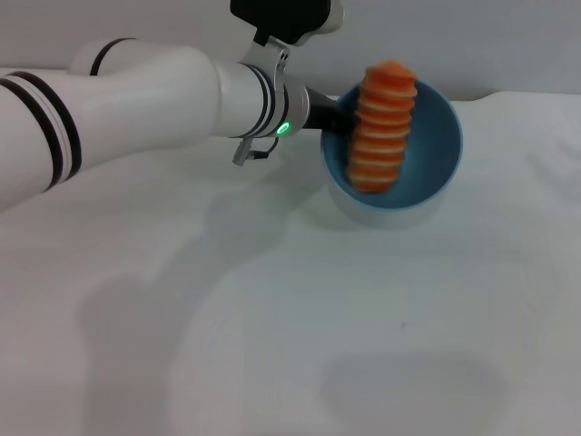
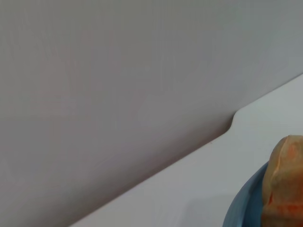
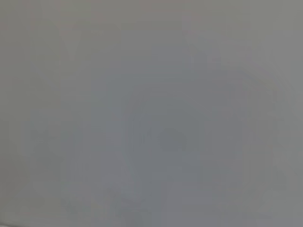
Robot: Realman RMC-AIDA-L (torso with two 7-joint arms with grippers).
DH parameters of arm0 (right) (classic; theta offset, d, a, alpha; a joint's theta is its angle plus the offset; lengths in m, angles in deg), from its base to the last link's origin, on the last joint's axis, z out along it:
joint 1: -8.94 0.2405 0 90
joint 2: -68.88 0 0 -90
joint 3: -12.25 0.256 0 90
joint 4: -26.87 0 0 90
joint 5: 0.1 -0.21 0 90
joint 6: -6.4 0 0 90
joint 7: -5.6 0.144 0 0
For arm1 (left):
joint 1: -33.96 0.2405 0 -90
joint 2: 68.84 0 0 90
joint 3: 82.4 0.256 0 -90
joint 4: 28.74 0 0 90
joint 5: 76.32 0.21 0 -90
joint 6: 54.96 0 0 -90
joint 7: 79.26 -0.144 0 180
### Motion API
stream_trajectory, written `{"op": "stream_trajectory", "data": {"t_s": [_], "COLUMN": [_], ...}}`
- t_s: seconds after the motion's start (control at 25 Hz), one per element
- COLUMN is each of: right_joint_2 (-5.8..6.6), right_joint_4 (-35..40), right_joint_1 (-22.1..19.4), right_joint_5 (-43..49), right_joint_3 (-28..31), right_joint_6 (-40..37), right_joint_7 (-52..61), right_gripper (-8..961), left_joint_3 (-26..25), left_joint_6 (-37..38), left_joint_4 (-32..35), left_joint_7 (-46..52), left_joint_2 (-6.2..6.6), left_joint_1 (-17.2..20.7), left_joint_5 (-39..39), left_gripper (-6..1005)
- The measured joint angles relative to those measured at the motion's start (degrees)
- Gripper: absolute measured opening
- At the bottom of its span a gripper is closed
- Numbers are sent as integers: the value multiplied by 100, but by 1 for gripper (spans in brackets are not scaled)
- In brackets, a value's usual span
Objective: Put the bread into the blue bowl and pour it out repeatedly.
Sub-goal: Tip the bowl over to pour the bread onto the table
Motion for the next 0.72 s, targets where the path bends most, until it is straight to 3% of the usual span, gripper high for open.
{"op": "stream_trajectory", "data": {"t_s": [0.2,0.48,0.56,0.72], "right_joint_2": [-10,-11,-2,13], "right_joint_4": [-881,-2576,-3045,-3562], "right_joint_1": [-219,-431,-429,-450], "right_joint_5": [-831,-3220,-3785,-4158], "right_joint_3": [240,527,549,607], "right_joint_6": [125,141,121,133], "right_joint_7": [-1550,-4771,-5455,-5909], "right_gripper": [632,765,765,765], "left_joint_3": [61,317,425,772], "left_joint_6": [-185,-731,-849,-1202], "left_joint_4": [6,44,48,71], "left_joint_7": [0,0,0,2], "left_joint_2": [-10,-22,-23,-28], "left_joint_1": [-27,-31,-45,-87], "left_joint_5": [10,18,15,50], "left_gripper": [-2,-2,-2,-1]}}
